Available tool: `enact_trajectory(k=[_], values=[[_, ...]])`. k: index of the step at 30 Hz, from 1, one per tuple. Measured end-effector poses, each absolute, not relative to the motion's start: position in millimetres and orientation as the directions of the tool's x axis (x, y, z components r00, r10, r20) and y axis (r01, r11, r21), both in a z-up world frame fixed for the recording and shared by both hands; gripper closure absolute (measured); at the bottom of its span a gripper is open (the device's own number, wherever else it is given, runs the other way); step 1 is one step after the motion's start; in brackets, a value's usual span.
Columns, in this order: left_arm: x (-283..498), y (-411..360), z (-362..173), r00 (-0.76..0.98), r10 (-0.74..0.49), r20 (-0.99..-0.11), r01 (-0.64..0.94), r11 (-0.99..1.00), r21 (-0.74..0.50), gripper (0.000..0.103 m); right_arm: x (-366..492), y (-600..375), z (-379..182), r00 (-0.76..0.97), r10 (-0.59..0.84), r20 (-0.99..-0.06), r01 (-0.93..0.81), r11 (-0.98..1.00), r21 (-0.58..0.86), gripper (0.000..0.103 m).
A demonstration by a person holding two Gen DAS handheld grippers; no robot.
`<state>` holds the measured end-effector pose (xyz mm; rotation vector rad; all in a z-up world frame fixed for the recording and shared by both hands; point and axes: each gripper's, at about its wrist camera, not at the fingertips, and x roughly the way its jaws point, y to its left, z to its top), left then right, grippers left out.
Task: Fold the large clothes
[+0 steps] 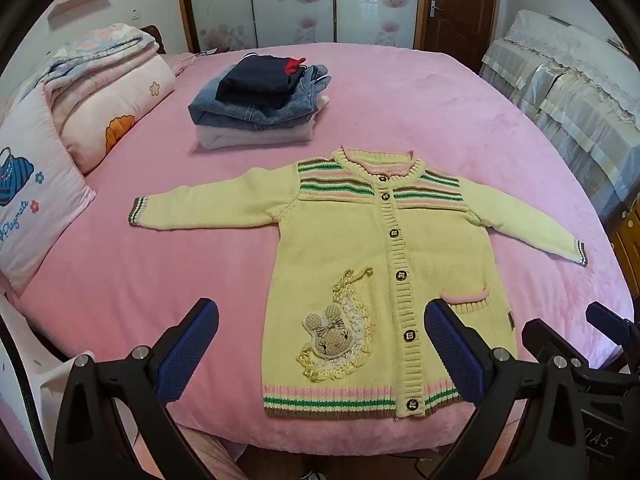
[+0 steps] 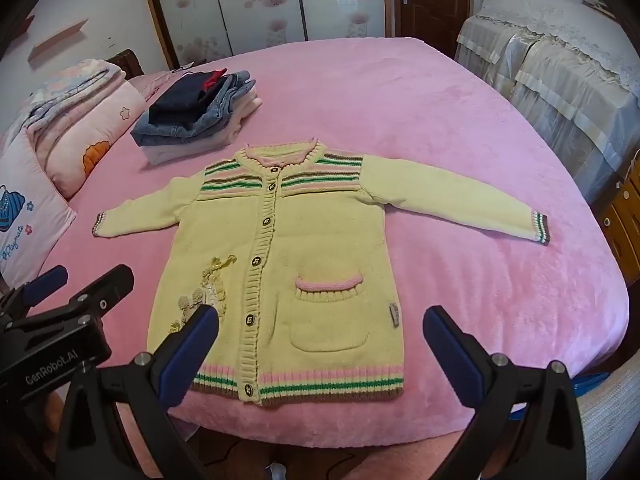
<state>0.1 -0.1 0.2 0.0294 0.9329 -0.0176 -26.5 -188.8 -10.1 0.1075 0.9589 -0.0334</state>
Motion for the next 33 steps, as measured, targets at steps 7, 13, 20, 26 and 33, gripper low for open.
enact_trajectory(k=[7,13,20,26,33], values=[[-9.1,3.9,1.3,0.607,-0.027,-0.794,0.029,1.000,-0.011,0.001,-33.1,-194.3,-4.1,0.623,0.030,-0.782,0.048,0.996,0.077,0.001],[-14.3,-6.2,6.3,0.597,-0.027,-0.802,0.022,1.000,-0.018,0.001,-36.1,-197.4,6.6,0.620,0.035,-0.784,0.048,0.995,0.083,0.001],[-16.9,-11.4,8.9,0.587,-0.032,-0.809,0.026,0.999,-0.020,0.002,-40.3,-202.9,9.4,0.620,0.033,-0.784,0.055,0.995,0.085,0.001],[-19.5,-16.3,10.6,0.589,-0.018,-0.808,0.024,1.000,-0.005,0.002,-41.8,-206.7,11.4,0.618,0.029,-0.786,0.064,0.994,0.086,0.001],[-20.8,-17.6,12.2,0.584,-0.023,-0.811,0.026,1.000,-0.009,0.002,-42.6,-208.7,11.5,0.619,0.024,-0.785,0.065,0.995,0.082,0.001]])
